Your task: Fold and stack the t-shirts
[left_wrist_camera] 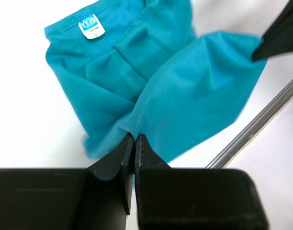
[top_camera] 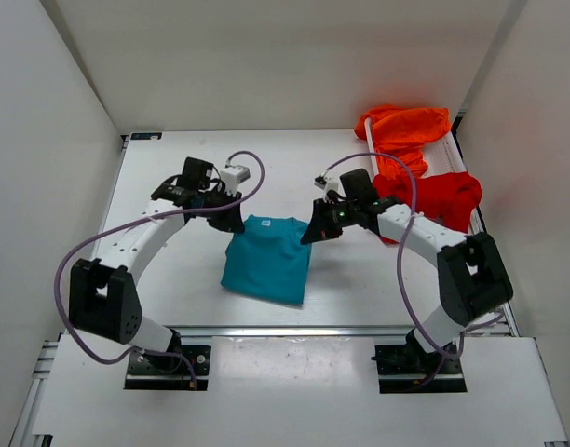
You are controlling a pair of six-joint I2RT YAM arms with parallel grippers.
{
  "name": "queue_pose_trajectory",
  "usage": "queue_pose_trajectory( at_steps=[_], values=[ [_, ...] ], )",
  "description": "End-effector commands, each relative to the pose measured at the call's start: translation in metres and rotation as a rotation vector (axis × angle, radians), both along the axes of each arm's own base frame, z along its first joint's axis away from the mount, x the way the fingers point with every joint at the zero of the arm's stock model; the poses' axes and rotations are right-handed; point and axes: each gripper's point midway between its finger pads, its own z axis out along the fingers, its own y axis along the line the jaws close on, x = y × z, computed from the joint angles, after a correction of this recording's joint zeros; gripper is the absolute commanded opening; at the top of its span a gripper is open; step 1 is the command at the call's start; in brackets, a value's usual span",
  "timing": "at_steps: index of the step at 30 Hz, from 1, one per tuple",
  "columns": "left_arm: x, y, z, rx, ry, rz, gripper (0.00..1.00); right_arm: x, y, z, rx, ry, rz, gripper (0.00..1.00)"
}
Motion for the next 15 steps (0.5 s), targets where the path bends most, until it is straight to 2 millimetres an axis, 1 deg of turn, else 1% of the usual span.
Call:
queue_pose_trajectory(
  at_steps=[1, 2, 3, 4, 5, 6, 7, 8, 9, 10, 11, 12, 14, 15],
  values=[
    [0.006, -0.004, 0.033, -0.072, -0.053, 0.006, 0.0, 0.003, -0.002, 0.02, 0.035, -0.022, -0.014, 0.0],
    [0.007, -0.003, 0.033, -0.071, -0.055, 0.011, 0.0, 0.006, -0.001, 0.022, 0.045, -0.026, -0.017, 0.0],
    [0.011, -0.002, 0.03, -0.075, -0.054, 0.02, 0.0, 0.007, -0.003, 0.019, 0.05, -0.009, -0.024, 0.0],
    [0.016, -0.002, 0.029, -0.08, -0.059, 0.028, 0.0, 0.014, -0.006, 0.019, 0.052, -0.003, -0.044, 0.0],
    [0.016, -0.003, 0.03, -0.098, -0.054, 0.032, 0.0, 0.019, -0.007, 0.017, 0.055, -0.003, -0.052, 0.0],
    [0.023, -0.006, 0.032, -0.111, -0.061, 0.034, 0.0, 0.023, -0.006, 0.017, 0.056, 0.0, -0.052, 0.0],
    [0.029, -0.006, 0.028, -0.113, -0.055, 0.043, 0.0, 0.031, -0.007, 0.017, 0.054, -0.002, -0.061, 0.0],
    [0.035, -0.011, 0.03, -0.122, -0.062, 0.035, 0.0, 0.032, -0.007, 0.015, 0.052, 0.001, -0.058, 0.0],
    [0.043, -0.01, 0.034, -0.12, -0.08, 0.045, 0.0, 0.04, -0.006, 0.017, 0.057, -0.001, -0.065, 0.0],
    [0.049, -0.013, 0.03, -0.117, -0.079, 0.046, 0.0, 0.046, -0.008, 0.015, 0.048, 0.01, -0.084, 0.0],
    [0.059, -0.016, 0.033, -0.126, -0.097, 0.044, 0.0, 0.051, -0.007, 0.014, 0.056, 0.004, -0.083, 0.0],
    [0.064, -0.019, 0.036, -0.127, -0.109, 0.042, 0.0, 0.057, -0.01, 0.016, 0.057, -0.007, -0.101, 0.0],
    [0.086, -0.018, 0.03, -0.116, -0.131, 0.072, 0.0, 0.066, -0.013, 0.012, 0.062, 0.008, -0.139, 0.0],
    [0.096, -0.016, 0.022, -0.099, -0.131, 0.096, 0.0, 0.076, -0.016, 0.011, 0.074, -0.015, -0.153, 0.0]
  ],
)
